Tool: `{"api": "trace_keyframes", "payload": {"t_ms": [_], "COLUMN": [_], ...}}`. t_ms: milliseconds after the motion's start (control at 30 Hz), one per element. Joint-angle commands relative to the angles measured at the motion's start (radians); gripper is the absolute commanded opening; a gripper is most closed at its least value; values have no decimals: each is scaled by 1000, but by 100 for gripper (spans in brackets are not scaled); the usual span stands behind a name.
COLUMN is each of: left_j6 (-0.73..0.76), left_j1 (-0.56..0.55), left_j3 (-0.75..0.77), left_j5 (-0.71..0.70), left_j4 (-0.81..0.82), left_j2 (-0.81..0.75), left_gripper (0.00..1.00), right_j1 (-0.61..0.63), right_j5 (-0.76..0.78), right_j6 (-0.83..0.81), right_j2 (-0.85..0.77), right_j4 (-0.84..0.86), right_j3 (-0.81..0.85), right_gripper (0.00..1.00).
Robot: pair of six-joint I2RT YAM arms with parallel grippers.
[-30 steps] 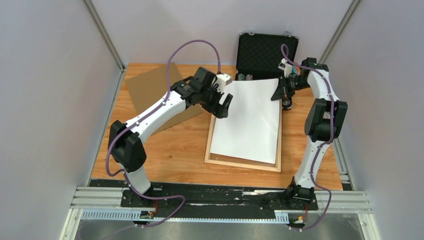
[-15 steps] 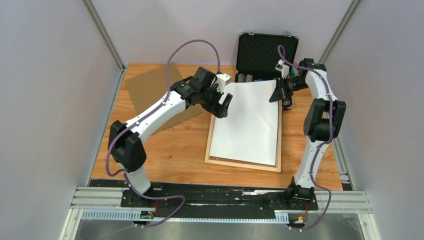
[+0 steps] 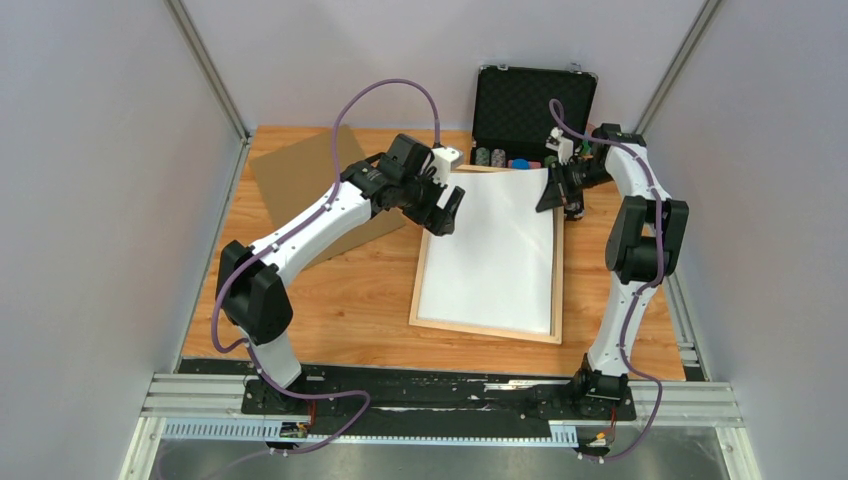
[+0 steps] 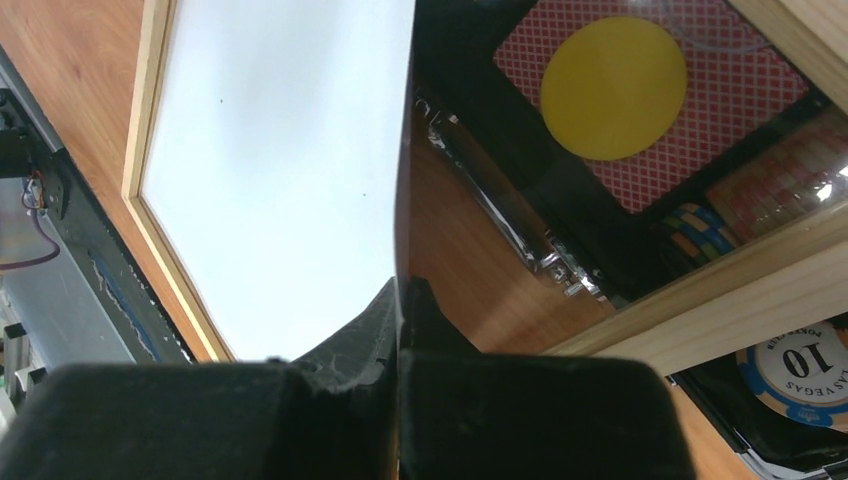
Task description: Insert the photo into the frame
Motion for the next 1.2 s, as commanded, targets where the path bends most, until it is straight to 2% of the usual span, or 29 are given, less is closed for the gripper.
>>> {"api": "trace_keyframes", "payload": {"t_ms": [0,333,1167], "left_j6": [18,18,16], "left_j1": [8,11,12], "left_j3": [0,-14,-18], "left_j5": [-4,3,10], "left_j4": [22,26,27], "left_j2": [-27,-46,-50], "left_gripper": [93,93,93], "right_j1": [0,-16,-30], "right_j5": [11,46,-8], "right_j6": [19,66,200], "right_j2": [-5,-23,-24], "right_j4": [54,109,238], "right_j3": [-10,-34,-86], "right_gripper": [0,8,3]}}
